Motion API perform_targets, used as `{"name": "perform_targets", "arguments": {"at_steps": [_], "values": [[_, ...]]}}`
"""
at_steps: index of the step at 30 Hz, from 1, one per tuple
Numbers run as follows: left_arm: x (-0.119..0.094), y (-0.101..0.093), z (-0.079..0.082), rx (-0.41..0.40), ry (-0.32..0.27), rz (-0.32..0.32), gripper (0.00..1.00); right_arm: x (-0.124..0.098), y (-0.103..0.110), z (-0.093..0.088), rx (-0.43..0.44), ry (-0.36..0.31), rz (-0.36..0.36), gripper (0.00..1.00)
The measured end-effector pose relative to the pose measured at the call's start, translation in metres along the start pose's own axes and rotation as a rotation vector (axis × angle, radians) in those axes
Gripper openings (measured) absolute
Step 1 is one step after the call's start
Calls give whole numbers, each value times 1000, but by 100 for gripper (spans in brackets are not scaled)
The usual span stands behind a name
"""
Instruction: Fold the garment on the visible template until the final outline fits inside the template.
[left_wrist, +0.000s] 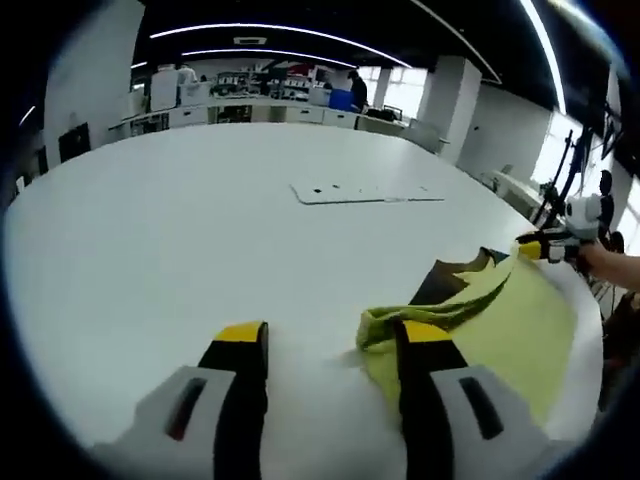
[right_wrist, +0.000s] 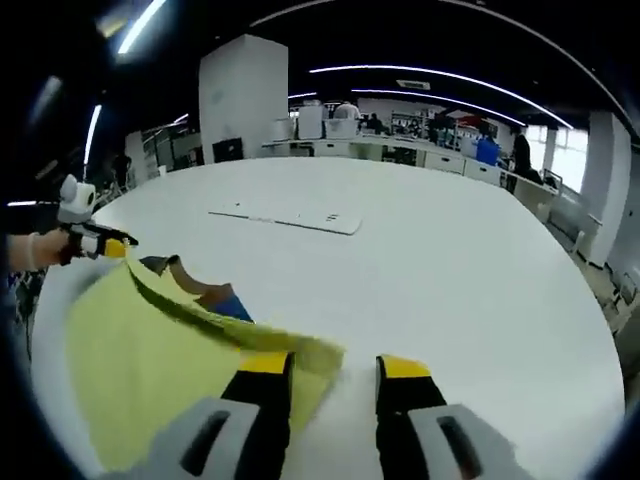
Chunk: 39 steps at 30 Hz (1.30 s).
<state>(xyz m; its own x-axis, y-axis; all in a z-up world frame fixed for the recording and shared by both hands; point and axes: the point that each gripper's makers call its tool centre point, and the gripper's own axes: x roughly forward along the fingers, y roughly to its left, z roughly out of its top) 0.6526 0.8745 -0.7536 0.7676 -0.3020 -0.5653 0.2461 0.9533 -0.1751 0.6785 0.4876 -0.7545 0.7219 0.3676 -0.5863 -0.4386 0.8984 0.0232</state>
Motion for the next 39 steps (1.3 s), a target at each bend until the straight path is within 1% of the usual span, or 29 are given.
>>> {"name": "perform_targets", "arguments": {"at_steps": [1,2,4,5,7,8,9,10,11,12,13,14,15,16,17,18,19,21,23,26,27,29,30,32,34,35,36,38,39], "values": [[-1,2,0,-22,-1,9,48,-2,-2,1,-6,-4,-8,26],[-3,2,0,-39,-5,-6,49,-7,1,5,24,-36,19,25],[-12,-5,-4,-65,6,-58,48,-15,12,1,67,-28,87,25],[-17,-7,-6,-65,11,-73,47,-22,18,-4,52,-25,128,25],[-25,-9,-12,-44,16,-91,49,-32,16,-12,38,-18,115,25],[-31,-12,-17,-42,24,-104,52,-40,17,-14,31,-38,130,27],[-35,-13,-18,-32,21,-114,57,-45,22,-17,47,-39,139,31],[-39,-18,-16,-33,-3,-141,62,-50,32,-18,106,-54,191,38],[-42,-20,-18,-51,3,-152,67,-52,33,-20,122,-50,208,46],[-47,-26,-18,-64,-4,-183,71,-55,33,-24,110,-45,204,55],[-49,-28,-17,-65,-10,-189,75,-57,35,-23,90,-56,211,60],[-52,-30,-18,-54,-7,-199,81,-61,36,-24,73,-60,212,64],[-55,-37,-20,-25,-4,-237,86,-63,37,-25,71,-57,221,67],[-58,-40,-22,-22,12,-241,90,-66,39,-26,67,-56,241,69],[-61,-46,-22,13,4,-279,96,-70,40,-26,72,-60,252,73],[-63,-48,-24,15,9,-286,99,-73,43,-25,76,-69,268,81],[-68,-53,-28,10,36,-315,99,-76,44,-25,87,-76,280,86],[-74,-55,-32,36,39,-325,99,-82,47,-26,89,-85,293,92],[-80,-59,-38,46,62,-339,99,-88,49,-30,85,-74,303,92],[-86,-61,-44,35,68,-351,99,-92,51,-36,88,-64,308,94],[-90,-64,-45,26,65,-363,99,-96,55,-38,87,-66,330,94],[-95,-66,-49,24,72,-365,99,-100,59,-43,94,-49,343,91],[-95,-61,-50,29,77,-384,98,-104,64,-46,85,-45,361,89],[-101,-66,-56,31,87,-413,95,-108,70,-53,85,-38,380,85],[-110,-76,-61,36,85,-456,89,-114,77,-60,109,-27,404,81],[-113,-78,-64,42,90,-465,83,-116,80,-63,111,-26,416,79],[-117,-81,-72,51,114,-486,77,-119,84,-68,114,-17,430,75],[-121,-86,-78,41,123,-506,67,-124,90,-75,120,-14,447,67],[-124,-87,-84,49,147,-509,63,-126,92,-78,117,-6,450,58]]}}
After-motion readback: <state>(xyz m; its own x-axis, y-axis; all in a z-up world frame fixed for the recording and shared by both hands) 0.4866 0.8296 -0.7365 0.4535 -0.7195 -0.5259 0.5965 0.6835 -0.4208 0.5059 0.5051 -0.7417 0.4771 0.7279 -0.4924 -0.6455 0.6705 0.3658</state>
